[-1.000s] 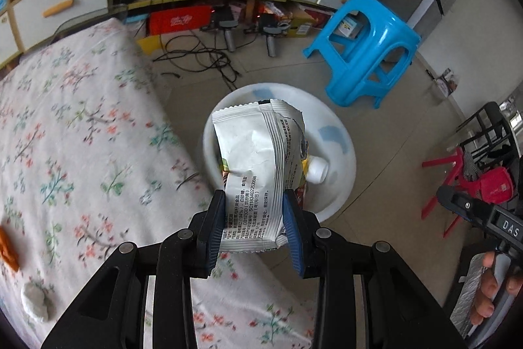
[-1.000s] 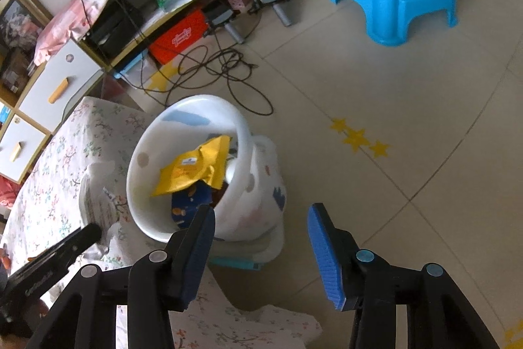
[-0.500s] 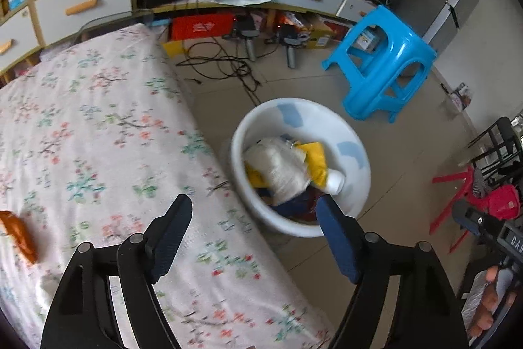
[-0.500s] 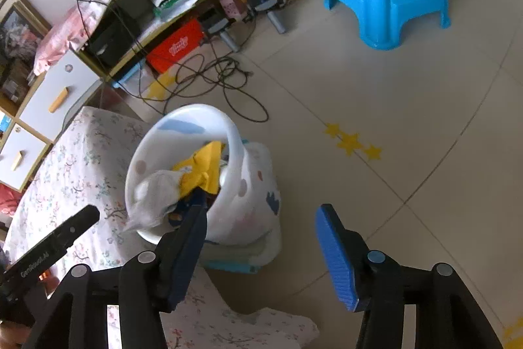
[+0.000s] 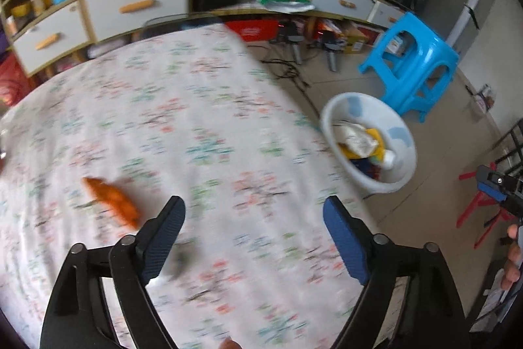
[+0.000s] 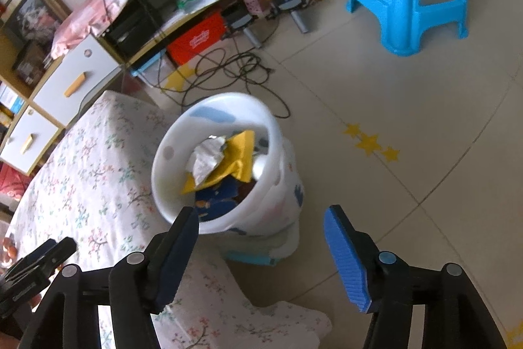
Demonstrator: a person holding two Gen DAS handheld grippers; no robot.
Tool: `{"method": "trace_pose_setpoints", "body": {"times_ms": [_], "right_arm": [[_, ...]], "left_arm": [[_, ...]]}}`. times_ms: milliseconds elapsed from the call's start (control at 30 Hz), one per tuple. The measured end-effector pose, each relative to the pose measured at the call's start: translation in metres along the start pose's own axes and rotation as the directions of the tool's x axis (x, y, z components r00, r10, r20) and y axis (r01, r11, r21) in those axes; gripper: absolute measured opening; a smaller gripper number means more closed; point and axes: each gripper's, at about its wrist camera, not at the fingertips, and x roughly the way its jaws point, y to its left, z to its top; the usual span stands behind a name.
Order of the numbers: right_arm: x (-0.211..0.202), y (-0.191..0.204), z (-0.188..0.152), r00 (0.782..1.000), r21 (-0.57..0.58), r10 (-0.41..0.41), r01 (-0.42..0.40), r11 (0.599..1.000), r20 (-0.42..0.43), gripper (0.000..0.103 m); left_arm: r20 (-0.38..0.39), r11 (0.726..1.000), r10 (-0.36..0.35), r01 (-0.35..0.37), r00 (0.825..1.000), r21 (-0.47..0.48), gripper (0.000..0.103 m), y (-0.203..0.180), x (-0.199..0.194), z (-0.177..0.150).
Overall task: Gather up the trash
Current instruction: 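Grasp the white tissue ball with the right tool while the left tool grasps the orange item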
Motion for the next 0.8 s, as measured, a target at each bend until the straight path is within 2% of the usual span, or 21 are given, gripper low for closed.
{"method": "trace_pose_setpoints", "body": {"times_ms": [300,467,633,800], "right_arm": [[0.005,0.039,-0.011,1.0,-0.078,0.018,-0.019,0.997,-0.011,0.076],[0.017,0.067,-0.019,0.999,-0.129,0.009,-0.014,0.992,-0.034,0.076],[0.03,0.1,-0.031,0.998,-0.183,0.002,-0.012,0.983,-0.058,0.077],[0.05,0.147,-0.051,0.995,-0.268,0.007,-0.034,0.963,-0.102,0.077]], "left_arm": [[0.011,0.991,0.092,-0.09,0.996,-0.098,0.093,0.077,-0.02,-0.02],[-0.042,0.978,0.105,-0.111,0.994,-0.178,0.093,0.109,-0.012,-0.025],[-0.098,0.954,0.128,-0.149,0.987,-0.261,0.093,0.137,-0.013,-0.034],[-0.119,0.946,0.137,-0.165,0.983,-0.28,0.093,0.153,-0.018,-0.043]]}}
